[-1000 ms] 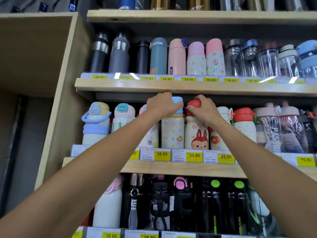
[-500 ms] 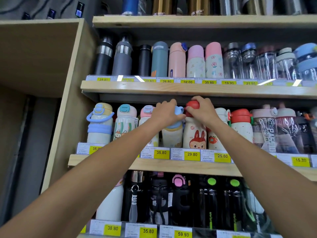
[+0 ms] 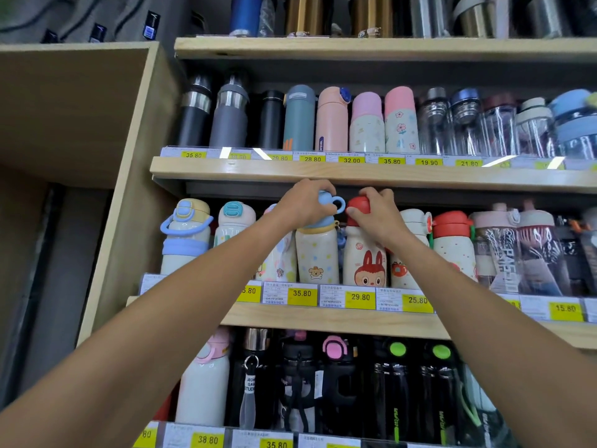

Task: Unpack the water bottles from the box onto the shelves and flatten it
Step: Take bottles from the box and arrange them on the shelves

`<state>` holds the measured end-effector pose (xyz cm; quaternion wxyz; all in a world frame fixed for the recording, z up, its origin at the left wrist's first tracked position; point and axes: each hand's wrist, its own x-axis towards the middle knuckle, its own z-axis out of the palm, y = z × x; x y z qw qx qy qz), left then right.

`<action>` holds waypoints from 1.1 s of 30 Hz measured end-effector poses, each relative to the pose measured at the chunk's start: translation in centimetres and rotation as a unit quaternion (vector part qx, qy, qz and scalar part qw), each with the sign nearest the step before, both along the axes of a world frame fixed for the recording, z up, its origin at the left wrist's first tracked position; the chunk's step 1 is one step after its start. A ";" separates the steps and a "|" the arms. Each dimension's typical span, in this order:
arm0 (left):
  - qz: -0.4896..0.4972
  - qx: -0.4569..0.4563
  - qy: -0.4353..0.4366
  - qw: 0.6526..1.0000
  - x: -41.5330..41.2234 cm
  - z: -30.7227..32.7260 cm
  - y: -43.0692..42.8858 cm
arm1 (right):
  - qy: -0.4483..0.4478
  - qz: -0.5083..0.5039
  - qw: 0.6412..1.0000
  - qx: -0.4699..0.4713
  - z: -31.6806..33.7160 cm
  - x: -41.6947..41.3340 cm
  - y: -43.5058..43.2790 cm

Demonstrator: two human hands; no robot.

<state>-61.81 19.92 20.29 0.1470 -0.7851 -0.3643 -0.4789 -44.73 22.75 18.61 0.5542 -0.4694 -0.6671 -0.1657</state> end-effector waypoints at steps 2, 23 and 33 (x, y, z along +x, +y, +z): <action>0.002 0.001 -0.008 1.000 -0.1 -0.2 0.3 | -0.005 -0.007 1.000 -0.012 0.0 -0.1 0.3; -0.074 0.005 -0.077 0.994 -1.0 -1.2 1.1 | -0.029 -0.067 0.997 -0.030 -0.1 -0.1 2.1; -0.079 0.027 -0.083 0.993 -1.0 -1.2 1.5 | -0.013 0.177 0.983 0.046 0.3 -2.1 -0.3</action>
